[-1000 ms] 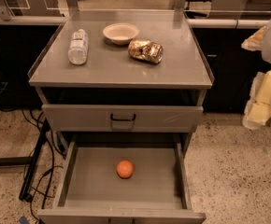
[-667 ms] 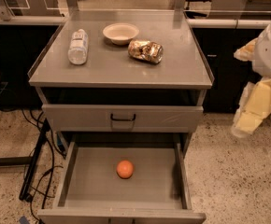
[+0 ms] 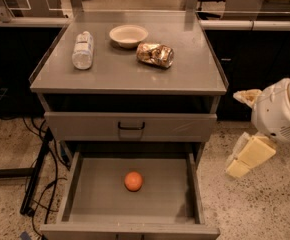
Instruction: Pick orange from middle drawer and place on counter
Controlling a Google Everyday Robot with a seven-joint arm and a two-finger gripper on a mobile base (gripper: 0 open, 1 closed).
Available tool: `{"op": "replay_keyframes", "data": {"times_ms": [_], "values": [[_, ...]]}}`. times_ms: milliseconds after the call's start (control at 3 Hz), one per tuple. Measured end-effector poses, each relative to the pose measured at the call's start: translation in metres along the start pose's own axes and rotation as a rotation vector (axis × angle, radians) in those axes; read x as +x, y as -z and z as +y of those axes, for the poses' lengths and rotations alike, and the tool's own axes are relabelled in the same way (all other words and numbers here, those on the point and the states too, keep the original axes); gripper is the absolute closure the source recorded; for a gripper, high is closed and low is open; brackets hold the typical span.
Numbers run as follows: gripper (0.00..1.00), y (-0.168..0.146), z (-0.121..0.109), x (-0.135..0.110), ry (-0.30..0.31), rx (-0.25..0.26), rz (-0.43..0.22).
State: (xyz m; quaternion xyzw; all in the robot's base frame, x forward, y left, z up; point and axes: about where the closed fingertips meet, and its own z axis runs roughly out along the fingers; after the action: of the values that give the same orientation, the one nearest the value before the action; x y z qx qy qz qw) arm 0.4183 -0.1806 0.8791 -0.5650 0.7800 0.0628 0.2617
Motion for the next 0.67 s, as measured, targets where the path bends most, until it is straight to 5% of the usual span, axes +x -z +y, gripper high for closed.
{"op": "replay_keyframes", "data": {"times_ms": [667], "values": [[0.0, -0.086, 0.023, 0.01, -0.063, -0.031, -0.06]]}}
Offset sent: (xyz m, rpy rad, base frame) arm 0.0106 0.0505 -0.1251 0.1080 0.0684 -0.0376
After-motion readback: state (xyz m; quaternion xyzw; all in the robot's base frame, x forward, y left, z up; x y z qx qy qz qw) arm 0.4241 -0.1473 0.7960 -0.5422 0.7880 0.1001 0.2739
